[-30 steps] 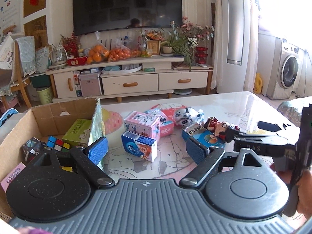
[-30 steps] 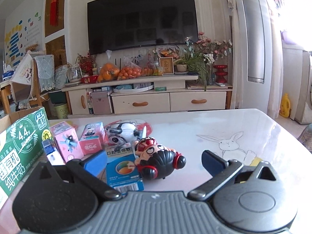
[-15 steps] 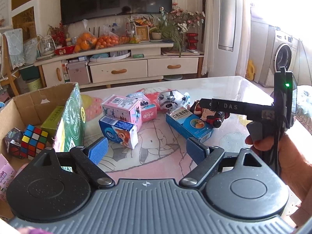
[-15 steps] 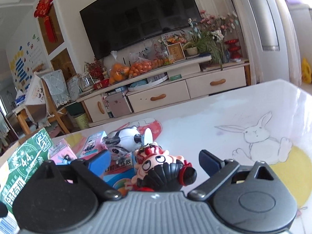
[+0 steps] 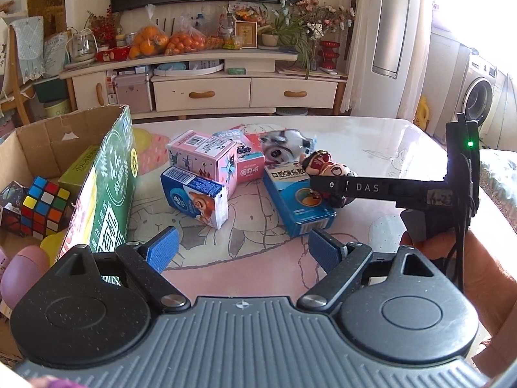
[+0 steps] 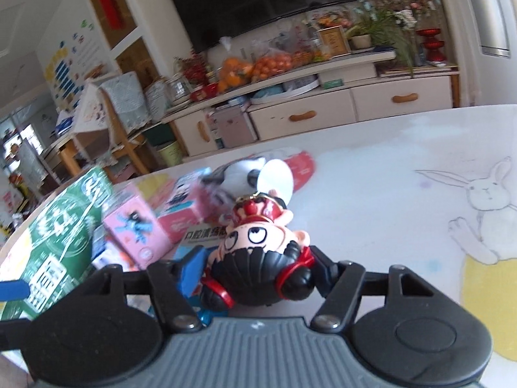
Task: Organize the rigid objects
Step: 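Grasp the red-and-black headphone doll figure with the right gripper, then grasp the blue oral-ulcer medicine box with the left gripper while the right gripper lifts the doll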
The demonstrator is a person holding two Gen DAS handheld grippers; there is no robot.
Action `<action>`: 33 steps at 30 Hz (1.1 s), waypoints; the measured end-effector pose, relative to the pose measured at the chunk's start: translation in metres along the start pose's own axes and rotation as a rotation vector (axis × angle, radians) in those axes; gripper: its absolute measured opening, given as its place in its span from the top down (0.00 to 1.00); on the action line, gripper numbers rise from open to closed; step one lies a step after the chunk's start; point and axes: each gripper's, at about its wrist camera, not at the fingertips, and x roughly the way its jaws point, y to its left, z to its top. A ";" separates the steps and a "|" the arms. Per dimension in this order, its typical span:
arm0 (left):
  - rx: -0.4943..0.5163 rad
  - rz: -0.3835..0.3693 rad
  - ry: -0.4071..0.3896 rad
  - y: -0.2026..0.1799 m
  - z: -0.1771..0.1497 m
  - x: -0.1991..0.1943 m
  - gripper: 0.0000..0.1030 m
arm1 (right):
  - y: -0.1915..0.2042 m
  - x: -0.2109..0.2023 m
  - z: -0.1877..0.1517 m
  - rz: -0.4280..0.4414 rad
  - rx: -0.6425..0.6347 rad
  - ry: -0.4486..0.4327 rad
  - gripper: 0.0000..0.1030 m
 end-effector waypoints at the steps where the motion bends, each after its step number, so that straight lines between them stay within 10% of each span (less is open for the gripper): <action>1: -0.005 0.000 0.004 0.000 0.001 0.000 0.00 | 0.004 0.000 -0.001 0.021 -0.012 0.011 0.35; 9: -0.051 0.003 0.033 0.003 0.001 0.004 0.00 | 0.036 0.000 -0.011 0.150 -0.106 0.094 0.35; 18: -0.086 -0.003 0.067 -0.004 0.001 0.020 0.00 | 0.025 -0.013 -0.006 -0.086 -0.189 0.026 0.35; 33: -0.129 0.107 0.153 -0.024 0.002 0.085 0.00 | 0.013 -0.012 -0.010 -0.198 -0.235 0.013 0.20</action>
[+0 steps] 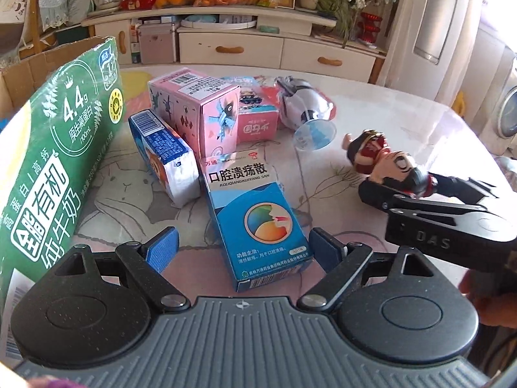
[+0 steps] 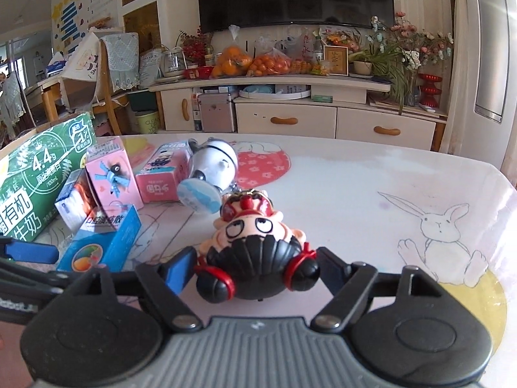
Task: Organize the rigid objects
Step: 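Grasp the blue oral-ulcer medicine box with the left gripper while the right gripper lifts the doll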
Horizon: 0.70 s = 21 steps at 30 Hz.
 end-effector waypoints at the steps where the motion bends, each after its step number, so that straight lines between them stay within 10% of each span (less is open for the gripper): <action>1: 0.004 0.020 0.003 -0.001 0.000 0.004 0.00 | 0.000 0.001 0.001 -0.001 0.000 0.003 0.20; 14: 0.012 0.069 -0.035 -0.004 0.012 0.026 0.01 | 0.006 0.009 0.006 -0.025 -0.022 -0.009 0.21; 21: 0.042 0.045 -0.040 -0.008 0.017 0.026 0.34 | 0.010 0.015 0.007 -0.043 -0.046 0.006 0.29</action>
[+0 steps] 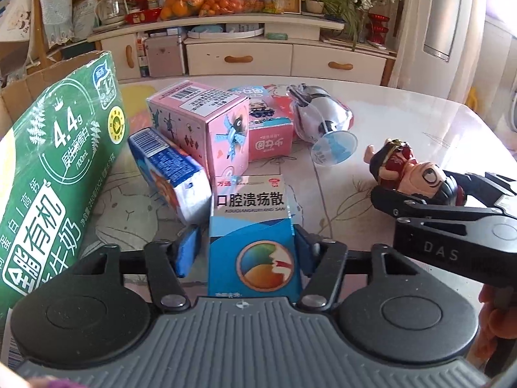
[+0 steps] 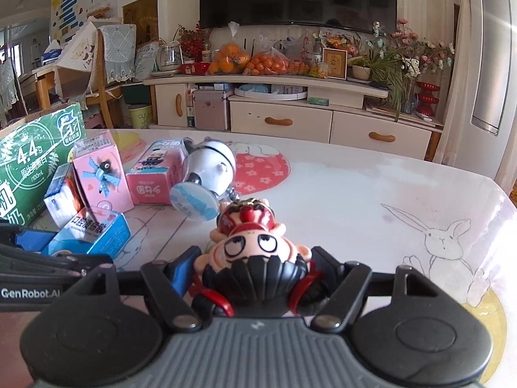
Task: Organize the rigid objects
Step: 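Grasp the blue oral-ulcer medicine box with the left gripper while the right gripper lifts the doll, then carry the blue box and doll into the cardboard box and open both grippers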
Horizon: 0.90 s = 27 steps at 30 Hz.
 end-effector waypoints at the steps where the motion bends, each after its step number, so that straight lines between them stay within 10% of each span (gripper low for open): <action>1: 0.006 -0.007 -0.001 -0.001 -0.001 -0.001 0.39 | 0.001 0.000 0.000 -0.002 -0.004 0.000 0.29; 27: -0.065 -0.173 -0.051 0.045 -0.012 -0.065 0.40 | 0.018 -0.018 -0.004 -0.136 -0.053 -0.108 0.30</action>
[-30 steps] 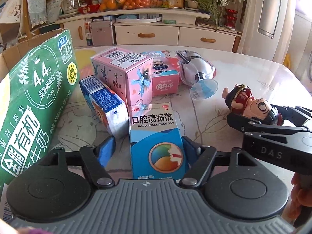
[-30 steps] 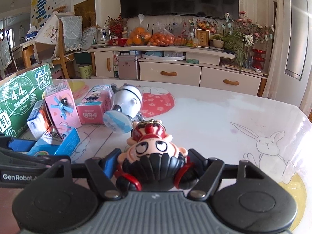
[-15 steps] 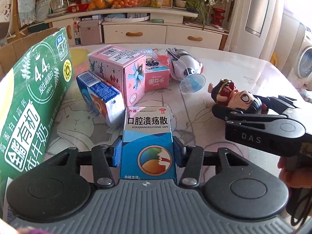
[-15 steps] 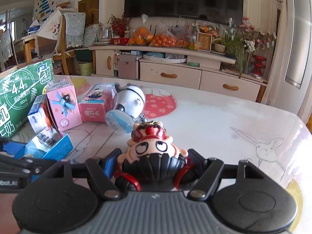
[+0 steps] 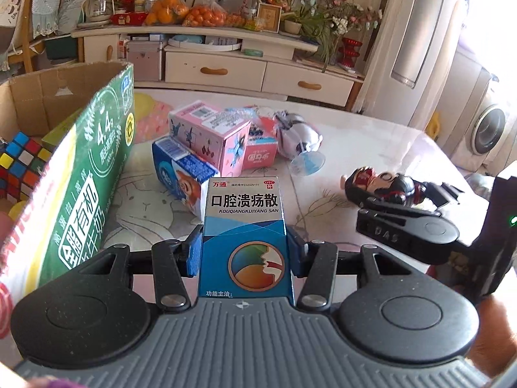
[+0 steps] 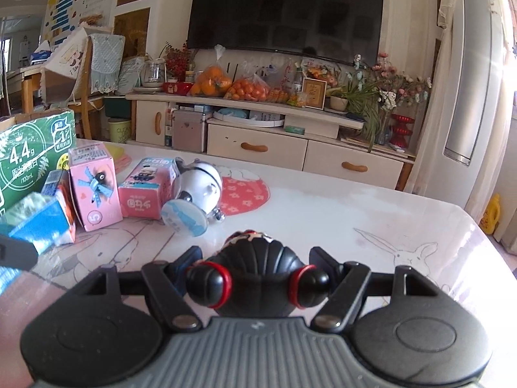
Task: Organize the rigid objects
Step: 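Carry the blue box and doll into the cardboard box and open both grippers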
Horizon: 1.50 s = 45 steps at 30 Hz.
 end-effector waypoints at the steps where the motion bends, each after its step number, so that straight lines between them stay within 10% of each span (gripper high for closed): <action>1: 0.004 -0.006 -0.009 0.000 0.002 -0.003 0.40 | 0.002 -0.002 0.000 -0.005 -0.005 -0.008 0.30; 28: -0.026 -0.061 -0.162 0.029 0.014 -0.080 0.40 | 0.083 -0.076 0.018 -0.033 -0.110 -0.107 0.30; 45: -0.138 0.039 -0.234 0.079 0.031 -0.106 0.40 | 0.150 -0.116 0.064 0.102 -0.188 -0.237 0.30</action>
